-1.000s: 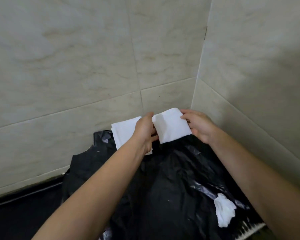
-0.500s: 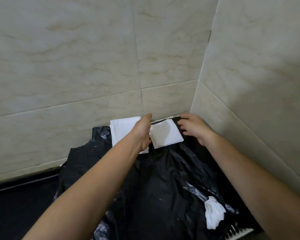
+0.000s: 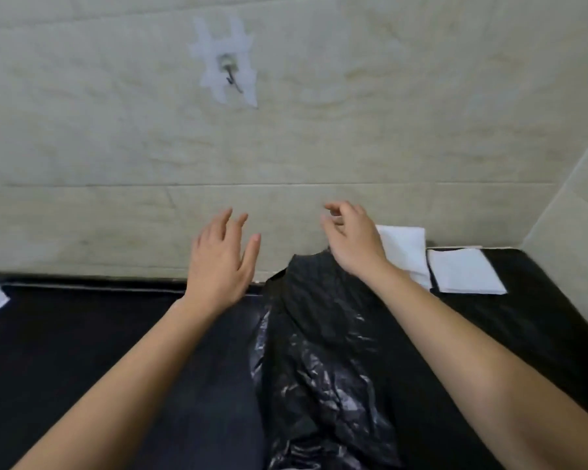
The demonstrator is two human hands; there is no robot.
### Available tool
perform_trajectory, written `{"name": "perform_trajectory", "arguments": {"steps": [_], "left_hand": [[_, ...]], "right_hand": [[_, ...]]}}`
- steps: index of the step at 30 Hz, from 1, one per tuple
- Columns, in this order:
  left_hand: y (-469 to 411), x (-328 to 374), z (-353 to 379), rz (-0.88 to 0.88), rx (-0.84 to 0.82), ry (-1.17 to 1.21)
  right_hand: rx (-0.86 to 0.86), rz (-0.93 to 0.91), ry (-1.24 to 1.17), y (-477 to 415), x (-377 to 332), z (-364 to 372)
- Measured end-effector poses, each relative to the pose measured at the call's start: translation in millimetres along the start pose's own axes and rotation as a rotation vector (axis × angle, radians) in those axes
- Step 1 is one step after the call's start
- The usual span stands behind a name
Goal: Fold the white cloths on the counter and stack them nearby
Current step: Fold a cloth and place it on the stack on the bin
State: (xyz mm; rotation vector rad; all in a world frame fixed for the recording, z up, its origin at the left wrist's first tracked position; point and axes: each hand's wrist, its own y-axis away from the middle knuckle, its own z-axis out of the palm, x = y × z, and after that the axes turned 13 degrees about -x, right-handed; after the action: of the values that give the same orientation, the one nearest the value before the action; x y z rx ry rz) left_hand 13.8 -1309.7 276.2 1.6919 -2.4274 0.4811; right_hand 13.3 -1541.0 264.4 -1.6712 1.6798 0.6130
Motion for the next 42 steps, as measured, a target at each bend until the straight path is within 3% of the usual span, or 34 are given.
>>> {"name": "perform_trajectory", "arguments": {"steps": [5,10,17,22,27,32,42], "left_hand": [[84.6,-134.0,-47.5,-0.192,0.021,-0.167],[187.3,-273.6,-100.8,-0.351,0.054,-0.225],[367.7,-477.3,-180.3,-0.593,-0.008,-0.332],[449.5,-566.7,-224.4,-0.704,0.006,-0.368],[483.3,-637.6,-229.6,-0.786,0.019,-0.341],[486.1,-706.0,-221.0,-0.805,-0.036,-0.308],[397.2,-894.6,-213.3,-0.783,-0.291,-0.273]], "right_hand": [[-0.209,-0.212,0.209,15.6,-99.9,119.3],[-0.260,-0.387,0.388,43.2,-207.9,249.7],[-0.442,-0.464,0.517,106.3,-383.8,481.0],[-0.544,-0.587,0.583,135.5,-472.6,580.2],[-0.543,-0.698,0.600,135.5,-518.9,637.8],[-0.588,-0.697,0.597,114.8,-534.7,704.5],[-0.681,-0.434,0.576,-6.9,-553.3,851.9]]}}
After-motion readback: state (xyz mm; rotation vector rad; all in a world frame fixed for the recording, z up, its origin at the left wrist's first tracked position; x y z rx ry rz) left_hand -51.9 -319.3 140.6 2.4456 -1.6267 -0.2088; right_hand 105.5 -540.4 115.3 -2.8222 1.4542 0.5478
